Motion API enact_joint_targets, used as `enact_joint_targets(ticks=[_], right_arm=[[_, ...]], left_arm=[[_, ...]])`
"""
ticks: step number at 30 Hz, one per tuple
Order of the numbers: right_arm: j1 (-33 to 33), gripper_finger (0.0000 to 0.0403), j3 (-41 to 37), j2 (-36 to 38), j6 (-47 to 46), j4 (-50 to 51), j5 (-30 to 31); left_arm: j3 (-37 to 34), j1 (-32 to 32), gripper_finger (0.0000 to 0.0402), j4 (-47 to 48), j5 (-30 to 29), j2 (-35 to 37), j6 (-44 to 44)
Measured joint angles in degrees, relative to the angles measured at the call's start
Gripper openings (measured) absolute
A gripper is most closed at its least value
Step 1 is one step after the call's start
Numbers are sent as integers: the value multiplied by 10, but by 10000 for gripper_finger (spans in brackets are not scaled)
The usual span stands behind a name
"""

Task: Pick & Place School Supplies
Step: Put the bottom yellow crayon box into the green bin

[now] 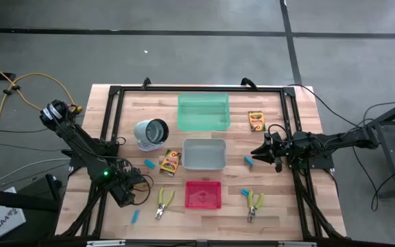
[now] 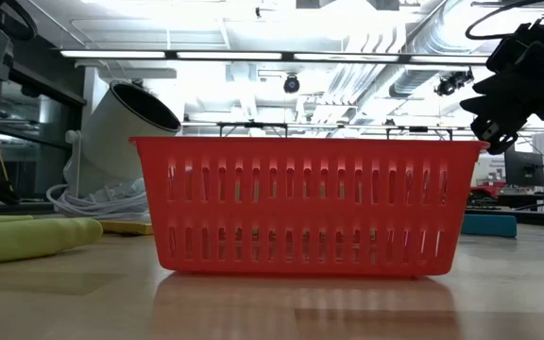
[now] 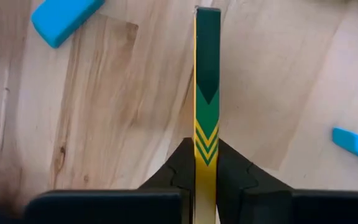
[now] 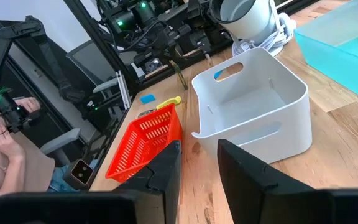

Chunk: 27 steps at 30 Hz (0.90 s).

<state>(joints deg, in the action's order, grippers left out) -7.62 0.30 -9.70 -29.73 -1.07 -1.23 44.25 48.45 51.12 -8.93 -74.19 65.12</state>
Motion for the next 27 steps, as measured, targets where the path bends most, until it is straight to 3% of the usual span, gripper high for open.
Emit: enact_joint_targets(ticks=[20, 27], right_arm=[[0, 97, 0, 0, 0, 0, 0], [0, 97, 0, 0, 0, 0, 0]], left_arm=[[-2, -1, 26, -27, 2, 26, -2], [21, -39, 25, -54, -19, 43, -48]])
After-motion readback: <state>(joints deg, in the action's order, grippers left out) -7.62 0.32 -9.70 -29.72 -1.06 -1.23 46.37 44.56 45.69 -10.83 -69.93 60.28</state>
